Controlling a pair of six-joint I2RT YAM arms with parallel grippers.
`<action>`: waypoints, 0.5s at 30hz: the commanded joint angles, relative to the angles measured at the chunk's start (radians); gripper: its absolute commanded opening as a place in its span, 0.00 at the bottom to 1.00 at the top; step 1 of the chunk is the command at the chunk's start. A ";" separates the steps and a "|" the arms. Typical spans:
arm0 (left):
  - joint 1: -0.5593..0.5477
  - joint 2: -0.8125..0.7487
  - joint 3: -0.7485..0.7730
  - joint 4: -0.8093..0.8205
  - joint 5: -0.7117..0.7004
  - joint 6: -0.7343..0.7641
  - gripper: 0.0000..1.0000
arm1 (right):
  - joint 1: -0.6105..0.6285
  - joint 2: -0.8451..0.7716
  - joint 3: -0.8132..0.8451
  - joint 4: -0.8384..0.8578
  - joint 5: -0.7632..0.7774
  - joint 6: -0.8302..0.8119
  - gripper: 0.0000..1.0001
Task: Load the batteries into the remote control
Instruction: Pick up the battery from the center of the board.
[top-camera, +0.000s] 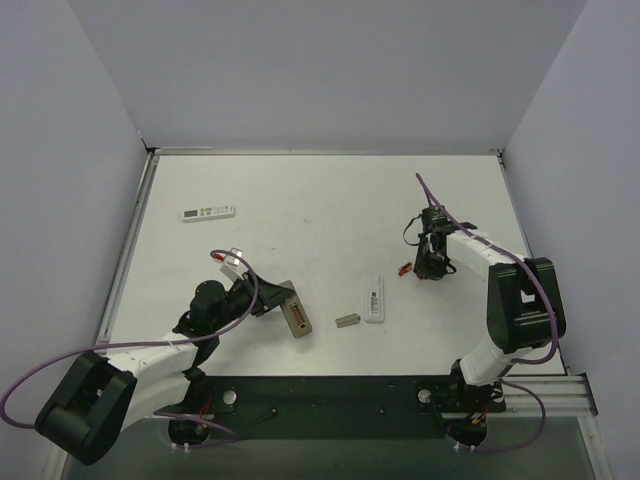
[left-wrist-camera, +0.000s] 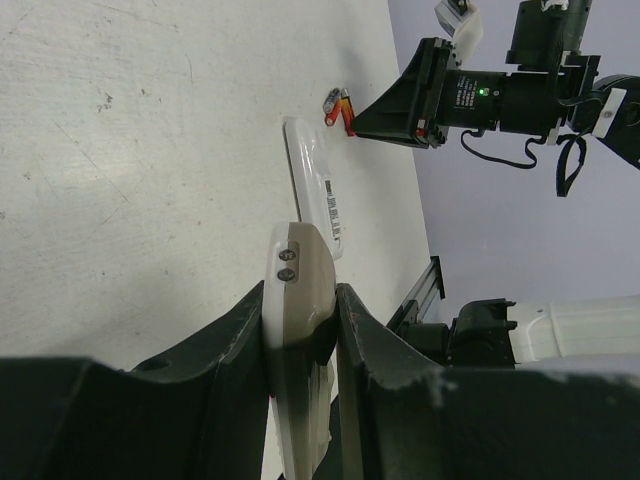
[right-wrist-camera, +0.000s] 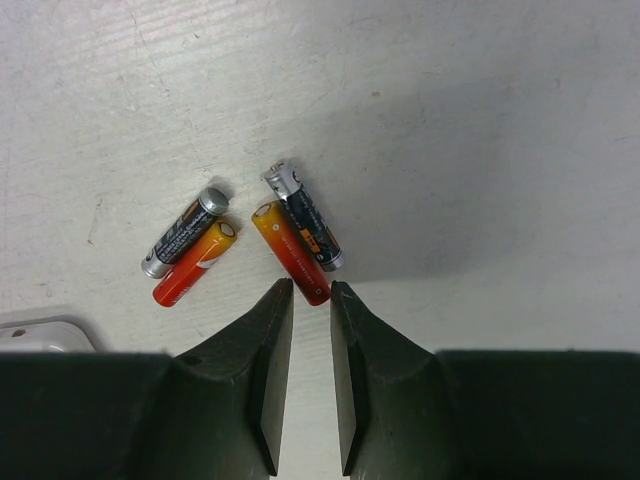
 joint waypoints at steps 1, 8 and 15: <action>0.008 0.006 0.048 0.088 0.022 0.001 0.00 | 0.000 0.017 0.027 -0.015 -0.004 -0.013 0.18; 0.008 0.001 0.046 0.088 0.020 -0.002 0.00 | 0.013 0.035 0.027 -0.012 -0.004 -0.019 0.17; 0.008 0.003 0.051 0.087 0.020 -0.005 0.00 | 0.031 0.052 0.031 -0.013 0.019 -0.019 0.12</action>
